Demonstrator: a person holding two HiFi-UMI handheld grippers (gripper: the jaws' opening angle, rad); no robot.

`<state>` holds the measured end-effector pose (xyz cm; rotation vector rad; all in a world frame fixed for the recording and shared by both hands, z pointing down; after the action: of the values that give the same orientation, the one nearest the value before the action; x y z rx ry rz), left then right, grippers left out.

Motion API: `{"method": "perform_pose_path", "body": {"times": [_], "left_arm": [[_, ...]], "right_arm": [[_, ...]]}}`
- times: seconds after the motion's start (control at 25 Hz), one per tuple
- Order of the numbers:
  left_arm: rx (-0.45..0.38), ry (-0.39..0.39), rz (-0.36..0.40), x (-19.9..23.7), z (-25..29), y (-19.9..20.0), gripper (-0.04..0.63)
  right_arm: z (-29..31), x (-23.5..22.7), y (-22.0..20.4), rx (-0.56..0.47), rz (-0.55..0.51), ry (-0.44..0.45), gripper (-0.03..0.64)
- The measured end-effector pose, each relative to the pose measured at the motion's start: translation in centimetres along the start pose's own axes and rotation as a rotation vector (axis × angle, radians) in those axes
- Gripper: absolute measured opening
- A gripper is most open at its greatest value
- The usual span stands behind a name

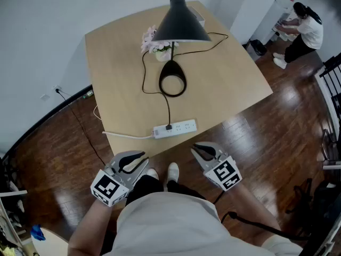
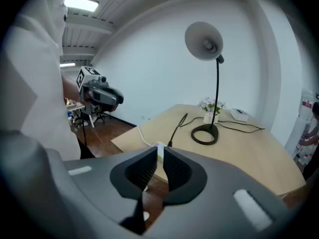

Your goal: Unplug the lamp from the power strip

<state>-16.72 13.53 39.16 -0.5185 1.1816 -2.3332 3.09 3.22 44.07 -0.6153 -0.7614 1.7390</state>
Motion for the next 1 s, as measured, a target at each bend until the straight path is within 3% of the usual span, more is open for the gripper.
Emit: {"method": "perform_pose_path", "body": {"times": [0.12, 0.52, 0.88, 1.0], "left_arm": [[0.049, -0.031, 0.047, 2.1, 5.0, 0.0, 0.077], [0.282, -0.169, 0.13, 8.0, 15.7, -0.8, 0.081], [0.404, -0.264, 0.246, 8.2, 20.5, -1.6, 0.086], [0.425, -0.275, 0.274, 7.9, 21.0, -1.9, 0.06]], "right_arm": [[3.0, -2.7, -0.6, 0.046, -0.032, -0.017, 0.008], [11.0, -7.5, -3.4, 0.185, 0.024, -0.053, 0.006], [11.7, -8.0, -4.7, 0.17, 0.038, -0.084, 0.006], [11.7, -7.9, -4.7, 0.169, 0.036, -0.088, 0.006]]}}
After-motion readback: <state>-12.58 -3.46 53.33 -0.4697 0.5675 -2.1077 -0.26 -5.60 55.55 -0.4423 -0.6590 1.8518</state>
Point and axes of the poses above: the fingertips, and each gripper's own axes: z forward along the fingers, x to its left, y out of its top, the point moved 5 cm from there along -z, backward along the fingers, and after that the axes turned 10 degrees about x, right-handed, at the moved point
